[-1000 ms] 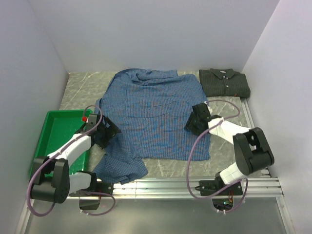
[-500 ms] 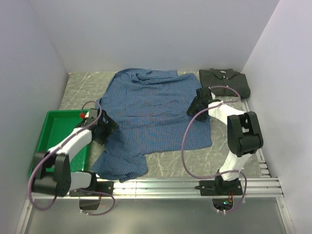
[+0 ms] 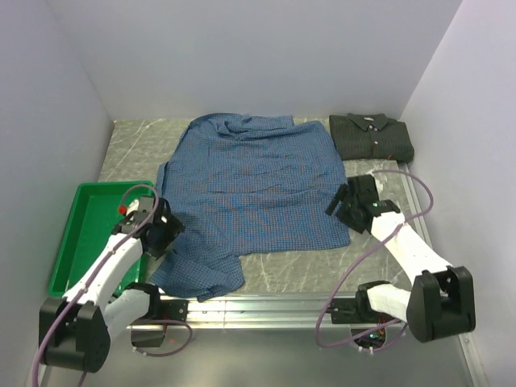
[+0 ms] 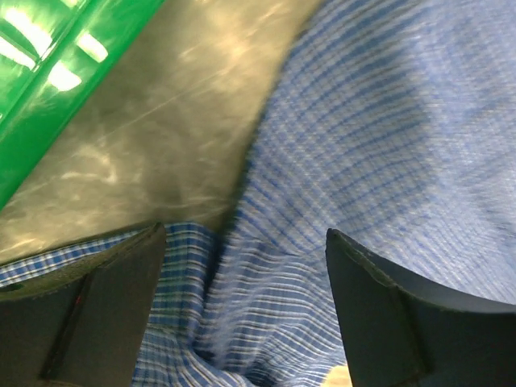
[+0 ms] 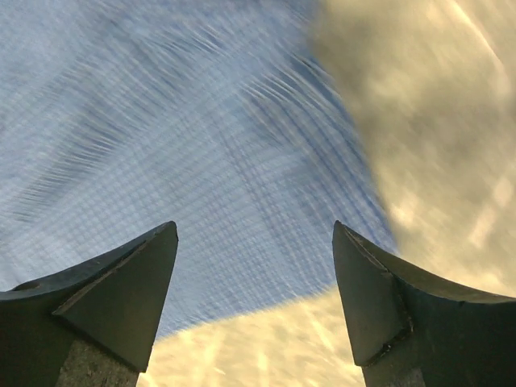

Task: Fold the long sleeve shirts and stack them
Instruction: Flatten the shirt out

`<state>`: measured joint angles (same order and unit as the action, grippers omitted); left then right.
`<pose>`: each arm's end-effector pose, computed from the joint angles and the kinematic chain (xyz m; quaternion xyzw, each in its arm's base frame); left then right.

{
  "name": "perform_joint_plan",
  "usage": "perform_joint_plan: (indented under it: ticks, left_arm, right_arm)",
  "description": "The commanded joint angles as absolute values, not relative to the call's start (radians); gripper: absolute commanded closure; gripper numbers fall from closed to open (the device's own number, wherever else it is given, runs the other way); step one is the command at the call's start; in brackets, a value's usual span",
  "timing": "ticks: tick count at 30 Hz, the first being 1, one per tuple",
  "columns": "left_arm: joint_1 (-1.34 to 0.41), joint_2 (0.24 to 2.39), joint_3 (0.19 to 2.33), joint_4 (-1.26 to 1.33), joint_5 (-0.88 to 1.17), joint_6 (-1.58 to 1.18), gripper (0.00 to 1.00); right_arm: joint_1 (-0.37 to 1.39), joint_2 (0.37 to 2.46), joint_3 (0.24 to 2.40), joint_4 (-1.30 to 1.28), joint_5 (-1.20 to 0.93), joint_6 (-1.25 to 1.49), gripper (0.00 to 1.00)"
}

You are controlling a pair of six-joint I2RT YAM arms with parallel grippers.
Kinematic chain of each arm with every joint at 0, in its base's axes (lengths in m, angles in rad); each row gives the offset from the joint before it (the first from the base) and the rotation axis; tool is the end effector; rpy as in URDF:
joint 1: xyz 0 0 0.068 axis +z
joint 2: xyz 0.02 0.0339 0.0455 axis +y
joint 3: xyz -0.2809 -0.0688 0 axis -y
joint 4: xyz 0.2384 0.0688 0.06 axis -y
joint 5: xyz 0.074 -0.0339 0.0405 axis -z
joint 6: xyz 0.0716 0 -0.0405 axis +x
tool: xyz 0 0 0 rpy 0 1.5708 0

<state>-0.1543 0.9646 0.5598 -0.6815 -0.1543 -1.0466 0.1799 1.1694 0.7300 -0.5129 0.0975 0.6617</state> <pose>0.1698 -0.0153 0.1775 -0.4343 0.8652 -0.0734 0.2396 0.2332 0.0353 0.2066 0.2414 0.9204 0.0818 0.2964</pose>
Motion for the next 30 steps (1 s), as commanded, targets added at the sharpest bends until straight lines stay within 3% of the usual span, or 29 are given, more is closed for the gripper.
perform_joint_plan:
  ticks: [1, 7, 12, 17, 23, 25, 30]
  left_arm:
    - [-0.155, 1.002, 0.545, -0.684, -0.15, -1.082, 0.15]
    - [-0.155, 1.091, 0.526, -0.65, -0.109, -1.066, 0.24]
    - [-0.196, 1.022, 0.495, -0.676, 0.037, -1.117, 0.28]
    - [-0.401, 0.881, 0.522, -0.768, 0.089, -1.267, 0.28]
    - [-0.514, 0.799, 0.508, -0.807, 0.169, -1.342, 0.26]
    - [-0.517, 0.804, 0.564, -0.857, 0.161, -1.306, 0.23]
    - [-0.52, 0.813, 0.724, -1.015, -0.093, -1.27, 0.2]
  right_arm:
    - [0.146, 1.091, 0.664, -0.603, 0.112, 0.673, 0.16]
    - [0.133, 1.025, 0.591, -0.597, 0.083, 0.666, 0.17]
    - [0.133, 1.029, 0.595, -0.574, 0.048, 0.661, 0.19]
    - [0.133, 1.042, 0.612, -0.569, 0.043, 0.646, 0.19]
    - [0.133, 1.045, 0.626, -0.575, 0.051, 0.629, 0.19]
    - [0.133, 1.043, 0.63, -0.577, 0.046, 0.623, 0.19]
    - [0.132, 1.04, 0.627, -0.595, 0.069, 0.621, 0.2]
